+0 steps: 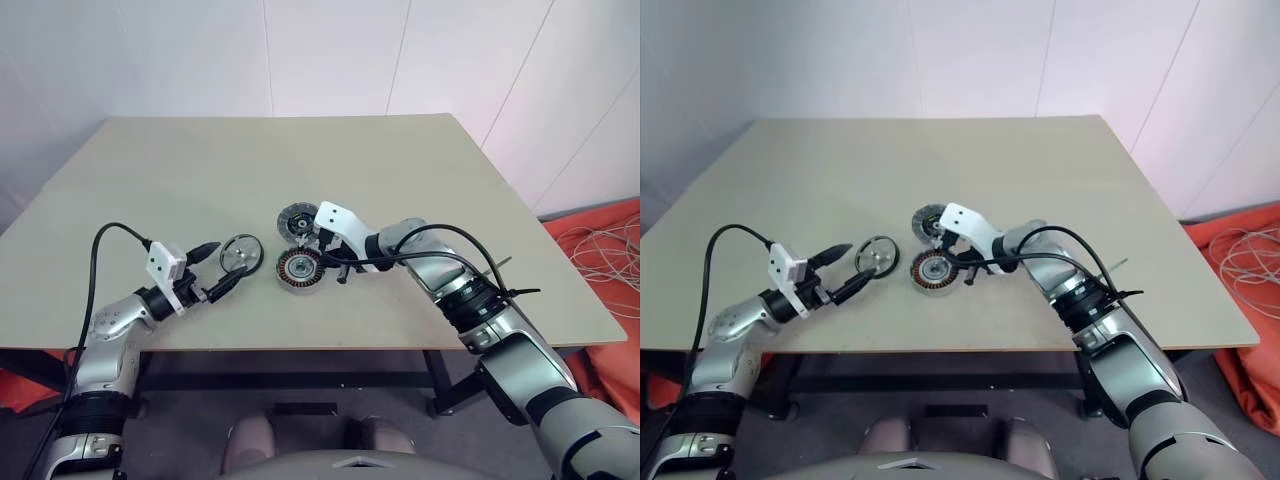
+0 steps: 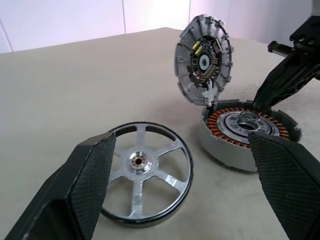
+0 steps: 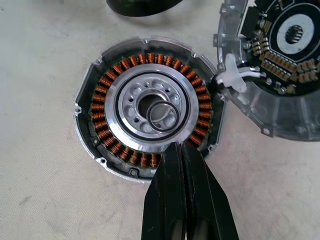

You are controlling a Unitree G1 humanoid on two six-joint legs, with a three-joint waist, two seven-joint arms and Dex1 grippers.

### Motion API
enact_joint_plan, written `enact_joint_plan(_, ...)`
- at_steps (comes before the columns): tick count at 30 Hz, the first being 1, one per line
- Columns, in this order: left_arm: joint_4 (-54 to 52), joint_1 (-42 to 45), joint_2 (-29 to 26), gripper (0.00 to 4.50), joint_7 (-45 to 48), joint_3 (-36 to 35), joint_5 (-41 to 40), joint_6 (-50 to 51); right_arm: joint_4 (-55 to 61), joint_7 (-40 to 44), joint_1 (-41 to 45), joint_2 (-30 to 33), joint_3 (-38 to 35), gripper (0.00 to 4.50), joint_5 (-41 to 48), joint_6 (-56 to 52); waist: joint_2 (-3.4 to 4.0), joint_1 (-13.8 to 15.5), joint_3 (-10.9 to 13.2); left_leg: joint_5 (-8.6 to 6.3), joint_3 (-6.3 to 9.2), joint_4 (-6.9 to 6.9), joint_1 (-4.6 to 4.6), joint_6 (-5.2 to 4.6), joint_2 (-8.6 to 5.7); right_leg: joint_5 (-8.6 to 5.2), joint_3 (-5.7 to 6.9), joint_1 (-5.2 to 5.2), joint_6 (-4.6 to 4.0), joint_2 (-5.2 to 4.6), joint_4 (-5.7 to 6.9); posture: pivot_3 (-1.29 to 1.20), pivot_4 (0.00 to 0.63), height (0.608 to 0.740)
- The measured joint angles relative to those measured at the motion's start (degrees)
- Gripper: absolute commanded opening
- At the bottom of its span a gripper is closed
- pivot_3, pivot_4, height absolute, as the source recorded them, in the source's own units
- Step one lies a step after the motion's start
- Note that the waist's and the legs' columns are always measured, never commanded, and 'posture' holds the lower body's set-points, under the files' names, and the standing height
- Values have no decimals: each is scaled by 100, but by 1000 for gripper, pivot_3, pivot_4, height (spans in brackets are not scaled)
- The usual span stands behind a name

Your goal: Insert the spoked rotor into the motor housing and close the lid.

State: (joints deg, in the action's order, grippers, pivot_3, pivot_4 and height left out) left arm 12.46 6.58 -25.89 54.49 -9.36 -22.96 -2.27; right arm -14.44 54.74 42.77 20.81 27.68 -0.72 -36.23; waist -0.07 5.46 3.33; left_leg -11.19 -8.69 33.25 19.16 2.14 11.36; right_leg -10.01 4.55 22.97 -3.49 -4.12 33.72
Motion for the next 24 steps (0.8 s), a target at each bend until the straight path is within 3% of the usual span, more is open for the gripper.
enact_joint_plan(24,-168,-28,-3,4500,-62,1,1,18,-252,35,168,-342,26,27,-202,153,0,-4,0,0,1,0,-1,0,0,0,-1,0,0,0,1,0,0,740)
